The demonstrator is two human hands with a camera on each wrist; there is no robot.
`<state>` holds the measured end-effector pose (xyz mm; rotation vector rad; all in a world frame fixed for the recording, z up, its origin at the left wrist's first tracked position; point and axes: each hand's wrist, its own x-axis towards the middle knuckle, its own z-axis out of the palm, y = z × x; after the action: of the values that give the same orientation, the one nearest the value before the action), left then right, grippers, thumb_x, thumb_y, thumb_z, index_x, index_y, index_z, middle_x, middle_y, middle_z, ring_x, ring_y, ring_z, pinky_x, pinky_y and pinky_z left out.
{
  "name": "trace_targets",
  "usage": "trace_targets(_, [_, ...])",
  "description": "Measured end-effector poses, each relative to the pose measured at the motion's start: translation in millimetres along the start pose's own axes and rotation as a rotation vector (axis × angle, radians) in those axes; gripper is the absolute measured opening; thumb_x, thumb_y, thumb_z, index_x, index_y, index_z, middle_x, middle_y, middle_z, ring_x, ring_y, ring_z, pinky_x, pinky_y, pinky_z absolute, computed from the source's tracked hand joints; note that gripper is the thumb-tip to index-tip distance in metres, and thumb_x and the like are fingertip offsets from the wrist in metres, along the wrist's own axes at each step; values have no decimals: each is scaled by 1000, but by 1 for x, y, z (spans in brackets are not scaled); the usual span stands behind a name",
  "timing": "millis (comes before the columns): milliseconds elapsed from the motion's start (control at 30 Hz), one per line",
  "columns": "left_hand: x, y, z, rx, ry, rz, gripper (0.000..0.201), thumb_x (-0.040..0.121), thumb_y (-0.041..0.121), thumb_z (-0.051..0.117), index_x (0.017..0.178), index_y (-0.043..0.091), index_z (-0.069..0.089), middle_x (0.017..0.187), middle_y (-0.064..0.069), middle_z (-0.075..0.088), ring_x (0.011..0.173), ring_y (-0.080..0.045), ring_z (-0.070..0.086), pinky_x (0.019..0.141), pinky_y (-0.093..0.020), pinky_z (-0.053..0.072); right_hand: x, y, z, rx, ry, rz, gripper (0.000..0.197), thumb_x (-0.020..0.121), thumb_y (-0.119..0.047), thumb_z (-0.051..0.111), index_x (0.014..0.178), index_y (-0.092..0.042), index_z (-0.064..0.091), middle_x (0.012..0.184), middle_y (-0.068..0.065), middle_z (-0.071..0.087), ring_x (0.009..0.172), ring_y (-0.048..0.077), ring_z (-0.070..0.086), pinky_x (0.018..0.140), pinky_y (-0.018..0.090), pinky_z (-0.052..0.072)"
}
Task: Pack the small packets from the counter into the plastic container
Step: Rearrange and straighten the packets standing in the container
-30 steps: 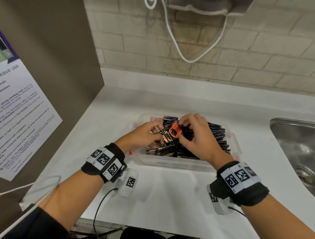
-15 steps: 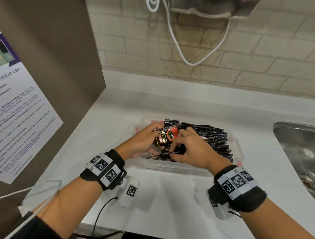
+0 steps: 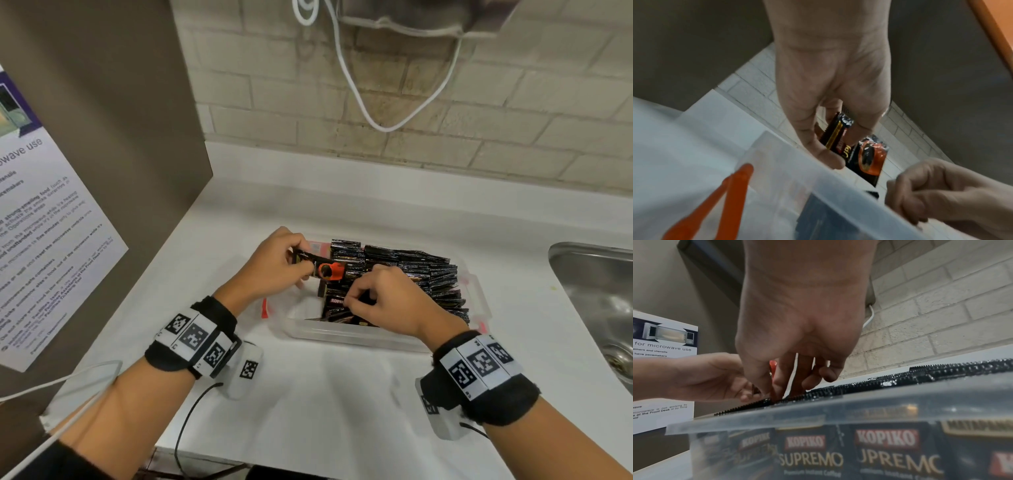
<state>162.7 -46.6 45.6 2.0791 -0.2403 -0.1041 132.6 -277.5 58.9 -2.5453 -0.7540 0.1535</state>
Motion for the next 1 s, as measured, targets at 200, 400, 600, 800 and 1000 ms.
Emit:
trace_targets(200, [0, 8, -2, 434, -264, 164, 9, 83, 19, 73, 79, 23, 66, 78, 7, 61, 71, -8, 56, 63, -27, 45, -1, 0, -1, 48, -18, 15, 11, 88, -23, 68, 88, -19, 79, 80, -15, 66, 73, -4, 50, 69, 3, 32])
trace_targets(400, [-5, 8, 34, 334, -341, 97, 30, 80, 10, 78, 96, 22, 55, 82, 3, 63, 73, -11, 62, 61, -13, 48, -3, 7, 3, 94, 123, 33, 11, 78, -22, 78, 87, -20, 72, 89, -1, 58, 88, 11, 47, 80, 22, 37])
trace_targets(600, [-8, 8, 22, 0, -261, -123, 13, 93, 28, 68, 93, 21, 56, 94, -3, 66, 83, -22, 73, 81, -42, 61, -17, 16, 12, -38, 232, -28, 46, 86, -49, 66, 125, -26, 58, 128, -4, 49, 118, 16, 40, 101, 36, 38])
trace_targets(800, [-12, 22, 35, 398, -473, -326, 59, 100, 63, 22, 144, 24, 29, 116, -8, 64, 86, -10, 58, 70, -29, 41, -18, 14, 29, -163, 46, -21, 70, 91, -70, 39, 152, -38, 27, 164, -8, 13, 152, 13, -3, 122, 44, 9])
trace_targets(1000, [-2, 31, 54, 287, -444, -431, 61, 103, 54, 29, 150, 17, 23, 127, -10, 60, 95, -22, 63, 82, -37, 55, -18, 14, 39, -275, 10, 25, 92, 86, -80, 28, 158, -25, 15, 166, -4, 8, 152, 12, -8, 124, 44, 0])
